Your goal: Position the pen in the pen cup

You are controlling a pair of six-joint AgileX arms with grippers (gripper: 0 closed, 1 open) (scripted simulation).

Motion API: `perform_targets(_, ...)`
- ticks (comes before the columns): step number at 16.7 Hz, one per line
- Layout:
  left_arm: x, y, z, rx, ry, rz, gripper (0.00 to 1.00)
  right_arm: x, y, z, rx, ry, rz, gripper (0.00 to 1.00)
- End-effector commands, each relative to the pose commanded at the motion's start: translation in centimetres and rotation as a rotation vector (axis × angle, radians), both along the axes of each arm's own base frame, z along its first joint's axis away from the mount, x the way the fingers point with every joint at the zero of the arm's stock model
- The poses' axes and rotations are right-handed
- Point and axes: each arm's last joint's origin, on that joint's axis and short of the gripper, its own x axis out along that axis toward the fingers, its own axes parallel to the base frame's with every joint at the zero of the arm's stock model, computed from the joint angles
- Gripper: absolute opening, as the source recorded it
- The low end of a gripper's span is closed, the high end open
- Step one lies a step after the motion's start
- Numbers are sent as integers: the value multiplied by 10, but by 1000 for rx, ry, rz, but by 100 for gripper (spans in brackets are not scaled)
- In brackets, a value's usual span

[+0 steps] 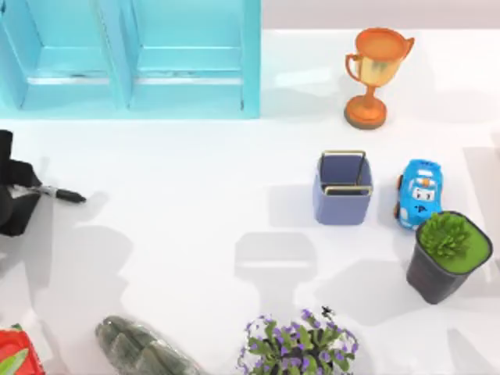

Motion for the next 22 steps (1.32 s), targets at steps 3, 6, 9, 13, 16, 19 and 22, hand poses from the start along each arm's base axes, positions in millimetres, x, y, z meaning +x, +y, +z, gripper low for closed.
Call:
perform_targets(3,0,0,0,0,0,0,0,0,0,0,0,0,0,100)
perform_targets(6,-13,9,42,63,200,-12,0,0,0,0,0,0,0,100)
perform_targets(9,-21,3,61,54,201,-64,0,0,0,0,0,0,0,100)
perform_targets(13,-46,-3,111,36,191,-138,0,0,0,0,0,0,0,100)
perform_targets(16,-77,-2,153,36,170,-153,0,0,0,0,0,0,0,100)
perform_targets(19,-115,3,182,52,155,-127,0,0,0,0,0,0,0,100)
perform_targets(22,-146,8,191,64,170,-70,0,0,0,0,0,0,0,100)
